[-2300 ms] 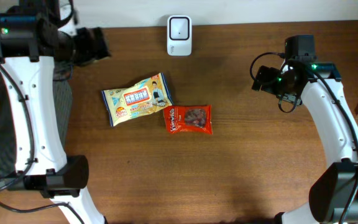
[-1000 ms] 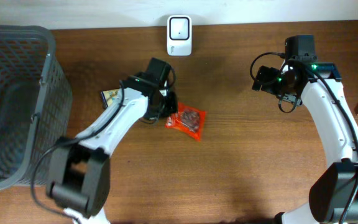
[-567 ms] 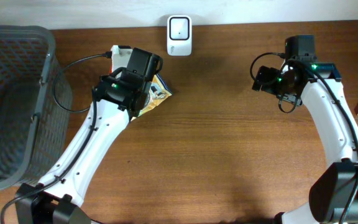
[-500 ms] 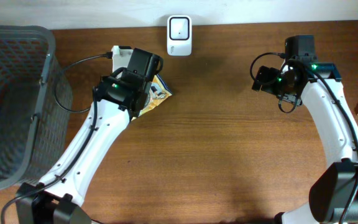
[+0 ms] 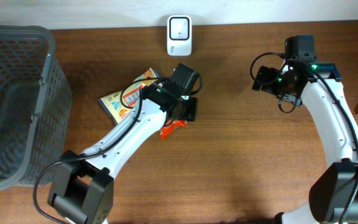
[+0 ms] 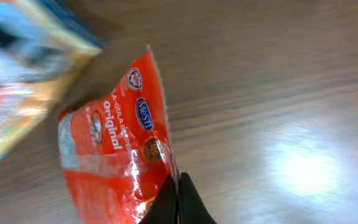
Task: Scan the item barcode
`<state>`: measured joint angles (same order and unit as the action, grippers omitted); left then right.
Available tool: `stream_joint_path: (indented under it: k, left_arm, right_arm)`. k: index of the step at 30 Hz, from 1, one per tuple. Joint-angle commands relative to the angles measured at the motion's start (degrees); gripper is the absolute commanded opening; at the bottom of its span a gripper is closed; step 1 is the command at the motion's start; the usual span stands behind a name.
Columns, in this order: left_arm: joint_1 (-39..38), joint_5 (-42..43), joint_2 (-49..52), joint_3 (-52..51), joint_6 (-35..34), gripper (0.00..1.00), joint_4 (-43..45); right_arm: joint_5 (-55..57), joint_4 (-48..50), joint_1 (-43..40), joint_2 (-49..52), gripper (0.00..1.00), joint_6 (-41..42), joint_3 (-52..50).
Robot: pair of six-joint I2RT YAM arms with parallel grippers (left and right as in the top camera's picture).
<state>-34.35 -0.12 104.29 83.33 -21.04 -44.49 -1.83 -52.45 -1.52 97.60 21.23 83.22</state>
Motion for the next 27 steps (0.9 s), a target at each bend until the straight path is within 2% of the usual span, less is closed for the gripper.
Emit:
stream_joint_path:
  k: [1,2,4,7,8,10,13,15,18,23,27]
  left_arm:
    - [-0.48,8.48,0.17,-0.11,-0.76,0.65,2.47]
    - [-0.35,7.98,0.17,-0.07,-0.72,0.66,3.06]
    - [1.62,7.19,0.15,2.27,0.13,0.57,2.25]
    - [5.86,7.15,0.31,4.98,0.11,0.08,-2.34]
    - [6.40,5.77,1.81,4.39,0.09,0.00,-5.27]
    - [5.46,5.68,5.60,4.02,0.04,0.00,-7.28]
    - [4.22,6.43,12.31,4.02,-2.03,0.00,-4.74]
    - [3.45,11.15,14.58,4.02,-2.05,0.00,-4.02]
    - [1.84,10.40,15.61,4.07,-2.03,0.00,-3.98]
    - [2.78,8.02,15.58,16.22,-2.01,0.00,-15.45]
    - [0.20,7.80,18.84,14.19,-2.05,0.00,-15.74]
  right_arm:
    - [-0.11,-0.02,-0.39,-0.70,0.98,0.48,-0.17]
    - [-0.11,-0.02,-0.39,-0.70,0.98,0.50,-0.20]
    - [-0.11,-0.02,-0.39,-0.70,0.98,0.50,-0.17]
    - [-0.11,-0.02,-0.39,-0.70,0.98,0.50,-0.17]
    - [-0.11,-0.02,-0.39,-0.70,0.98,0.50,-0.17]
    - [-0.11,-0.02,-0.39,-0.70,0.98,0.50,-0.17]
    - [-0.11,-0.02,-0.39,-0.70,0.98,0.48,-0.17]
    - [-0.11,-0.02,-0.39,-0.70,0.98,0.50,-0.17]
    - [-0.11,-0.02,-0.39,-0.70,0.98,0.50,-0.17]
    - [-0.11,-0.02,-0.39,-0.70,0.98,0.48,-0.17]
    - [-0.11,-0.02,-0.39,-0.70,0.98,0.48,-0.17]
